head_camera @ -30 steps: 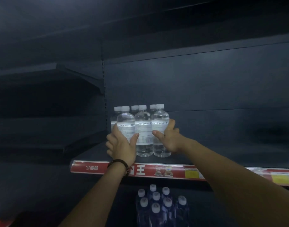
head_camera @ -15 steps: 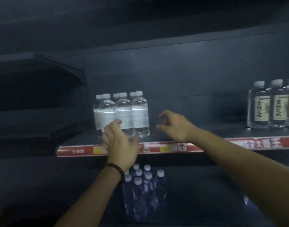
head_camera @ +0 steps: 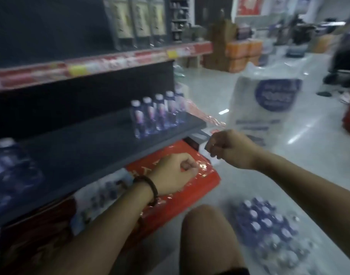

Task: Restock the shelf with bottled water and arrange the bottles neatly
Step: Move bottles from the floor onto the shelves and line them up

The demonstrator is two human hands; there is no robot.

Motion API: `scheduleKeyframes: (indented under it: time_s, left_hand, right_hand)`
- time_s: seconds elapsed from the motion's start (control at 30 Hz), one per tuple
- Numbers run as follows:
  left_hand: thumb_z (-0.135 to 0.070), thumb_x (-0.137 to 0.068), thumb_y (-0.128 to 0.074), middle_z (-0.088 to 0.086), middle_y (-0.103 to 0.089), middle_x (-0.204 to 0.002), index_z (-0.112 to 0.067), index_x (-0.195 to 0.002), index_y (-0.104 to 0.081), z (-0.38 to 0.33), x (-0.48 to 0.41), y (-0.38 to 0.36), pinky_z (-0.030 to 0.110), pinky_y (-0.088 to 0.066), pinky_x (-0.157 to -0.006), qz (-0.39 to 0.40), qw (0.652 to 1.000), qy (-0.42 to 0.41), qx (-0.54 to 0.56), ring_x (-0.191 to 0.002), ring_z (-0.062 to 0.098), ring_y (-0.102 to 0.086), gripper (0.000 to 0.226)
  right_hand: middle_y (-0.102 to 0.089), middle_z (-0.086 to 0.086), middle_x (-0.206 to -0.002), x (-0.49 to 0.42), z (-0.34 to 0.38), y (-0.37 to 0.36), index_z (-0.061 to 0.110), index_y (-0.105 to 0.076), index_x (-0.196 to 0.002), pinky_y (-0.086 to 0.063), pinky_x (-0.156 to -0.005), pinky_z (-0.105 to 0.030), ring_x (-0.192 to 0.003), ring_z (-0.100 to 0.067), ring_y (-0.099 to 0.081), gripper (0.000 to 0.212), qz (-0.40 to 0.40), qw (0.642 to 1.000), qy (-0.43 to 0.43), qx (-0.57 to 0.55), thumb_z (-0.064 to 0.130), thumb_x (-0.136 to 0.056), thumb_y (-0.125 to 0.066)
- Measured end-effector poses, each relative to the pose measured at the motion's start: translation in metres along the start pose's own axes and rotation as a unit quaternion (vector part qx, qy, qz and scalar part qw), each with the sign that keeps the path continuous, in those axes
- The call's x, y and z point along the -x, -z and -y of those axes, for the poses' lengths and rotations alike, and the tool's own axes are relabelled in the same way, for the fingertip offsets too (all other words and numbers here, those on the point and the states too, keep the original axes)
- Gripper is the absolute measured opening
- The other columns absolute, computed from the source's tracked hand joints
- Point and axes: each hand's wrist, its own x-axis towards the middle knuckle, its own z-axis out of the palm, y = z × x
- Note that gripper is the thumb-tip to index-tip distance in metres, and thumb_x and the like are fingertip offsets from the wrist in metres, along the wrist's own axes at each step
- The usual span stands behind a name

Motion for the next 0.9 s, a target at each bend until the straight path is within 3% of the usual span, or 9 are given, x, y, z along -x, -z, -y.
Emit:
scheduleKeyframes:
  time_s: [0.07,0.2,0.3,0.37,0.47,0.57,0.73,0.8,0.9]
  left_hand:
    - [-0.021,-0.095,-0.074,-0.012,-0.071,-0.084,-0.027,-0.091,-0.073,0.003,-0.03,-0.051,0.018,-0.051,-0.072,0.075,0.997,0.01,0.019,-0.071,-0.001,-0.064,0.007]
    - [-0.01,-0.102,-0.064,0.002,-0.072,-0.091,-0.01,-0.107,-0.069,0.009,-0.083,-0.146,0.015,-0.049,-0.058,0.224,0.972,0.046,0.051,-0.069,0.009,-0.065,0.008]
    - [-0.017,-0.103,-0.06,-0.005,-0.074,-0.093,-0.016,-0.108,-0.069,0.03,-0.113,-0.207,0.025,-0.047,-0.061,0.297,0.95,0.087,0.043,-0.076,0.015,-0.067,0.01]
    - [-0.023,-0.102,-0.062,-0.008,-0.074,-0.092,-0.018,-0.111,-0.07,0.048,-0.124,-0.247,0.026,-0.047,-0.063,0.332,0.937,0.104,0.032,-0.076,0.014,-0.067,0.013]
    - [-0.021,-0.101,-0.064,-0.002,-0.074,-0.092,-0.014,-0.111,-0.071,0.079,-0.124,-0.308,0.022,-0.049,-0.059,0.372,0.921,0.113,0.022,-0.067,0.011,-0.064,0.014]
    - [-0.021,-0.097,-0.068,-0.005,-0.077,-0.087,-0.022,-0.096,-0.072,0.112,-0.118,-0.356,0.033,-0.054,-0.078,0.409,0.906,0.11,0.029,-0.077,0.013,-0.066,0.004]
    - [-0.016,-0.096,-0.07,-0.002,-0.076,-0.089,-0.027,-0.089,-0.068,0.14,-0.11,-0.404,0.03,-0.054,-0.091,0.434,0.892,0.125,0.02,-0.086,0.01,-0.068,0.014]
    - [-0.022,-0.094,-0.073,-0.003,-0.075,-0.093,-0.027,-0.097,-0.068,0.143,-0.107,-0.418,0.03,-0.056,-0.09,0.426,0.895,0.13,0.001,-0.082,0.008,-0.068,0.007]
    - [-0.027,-0.093,-0.074,-0.002,-0.074,-0.099,-0.029,-0.123,-0.063,0.136,-0.104,-0.437,0.024,-0.051,-0.084,0.424,0.9,0.099,-0.023,-0.089,0.012,-0.068,0.032]
  right_hand:
    - [-0.077,0.01,-0.082,0.041,-0.07,-0.007,0.024,-0.078,-0.093,-0.061,-0.075,-0.03,-0.074,-0.006,-0.072,0.014,0.006,0.995,-0.103,0.002,0.015,-0.096,-0.068]
    - [-0.079,0.005,-0.083,0.123,-0.187,-0.041,0.024,-0.078,-0.087,-0.055,-0.074,-0.029,-0.075,-0.011,-0.073,0.01,0.0,0.96,-0.279,-0.006,0.021,-0.093,-0.071]
    - [-0.08,-0.005,-0.094,0.174,-0.254,-0.088,0.02,-0.08,-0.093,-0.05,-0.077,-0.03,-0.094,-0.024,-0.075,0.008,0.017,0.917,-0.399,-0.003,0.025,-0.088,-0.075]
    - [-0.079,-0.009,-0.108,0.203,-0.288,-0.122,0.018,-0.077,-0.106,-0.051,-0.084,-0.032,-0.107,-0.03,-0.072,0.021,0.018,0.886,-0.463,-0.001,0.026,-0.087,-0.076]
    - [-0.065,-0.013,-0.136,0.231,-0.32,-0.171,0.021,-0.058,-0.137,-0.052,-0.094,-0.037,-0.122,-0.032,-0.064,0.053,0.064,0.863,-0.501,0.022,0.036,-0.089,-0.076]
    - [-0.048,-0.015,-0.146,0.235,-0.34,-0.214,0.03,-0.032,-0.152,-0.052,-0.098,-0.045,-0.132,-0.036,-0.052,0.082,0.087,0.845,-0.517,0.104,0.059,-0.088,-0.073]
    - [-0.042,-0.013,-0.142,0.226,-0.366,-0.251,0.022,-0.032,-0.147,-0.057,-0.093,-0.046,-0.137,-0.035,-0.044,0.073,0.083,0.839,-0.515,0.158,0.064,-0.095,-0.062]
    - [-0.039,-0.013,-0.142,0.229,-0.373,-0.257,0.019,-0.037,-0.141,-0.059,-0.089,-0.044,-0.13,-0.034,-0.054,0.068,0.08,0.831,-0.53,0.152,0.06,-0.095,-0.067]
    - [-0.036,-0.017,-0.151,0.241,-0.381,-0.265,0.024,-0.035,-0.139,-0.052,-0.072,-0.038,-0.114,-0.036,-0.067,0.073,0.077,0.825,-0.548,0.116,0.049,-0.088,-0.08]
